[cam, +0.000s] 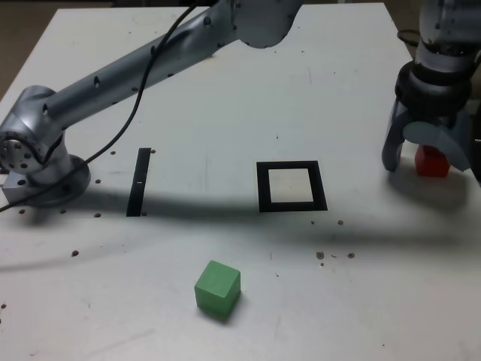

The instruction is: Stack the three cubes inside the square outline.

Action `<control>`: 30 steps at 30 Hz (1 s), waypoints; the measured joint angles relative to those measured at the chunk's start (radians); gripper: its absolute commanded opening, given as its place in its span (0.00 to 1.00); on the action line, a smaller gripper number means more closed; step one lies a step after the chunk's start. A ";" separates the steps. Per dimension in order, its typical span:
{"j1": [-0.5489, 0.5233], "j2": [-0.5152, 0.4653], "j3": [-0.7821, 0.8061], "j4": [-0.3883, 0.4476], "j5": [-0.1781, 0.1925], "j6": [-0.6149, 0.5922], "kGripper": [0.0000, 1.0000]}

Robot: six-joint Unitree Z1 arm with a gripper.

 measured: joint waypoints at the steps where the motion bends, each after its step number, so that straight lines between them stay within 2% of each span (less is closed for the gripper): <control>1: 0.000 0.000 0.000 -0.001 -0.001 0.000 0.88; 25: 0.001 0.000 0.012 -0.012 -0.017 0.001 0.84; 30: 0.006 0.000 0.019 -0.012 -0.022 0.008 0.78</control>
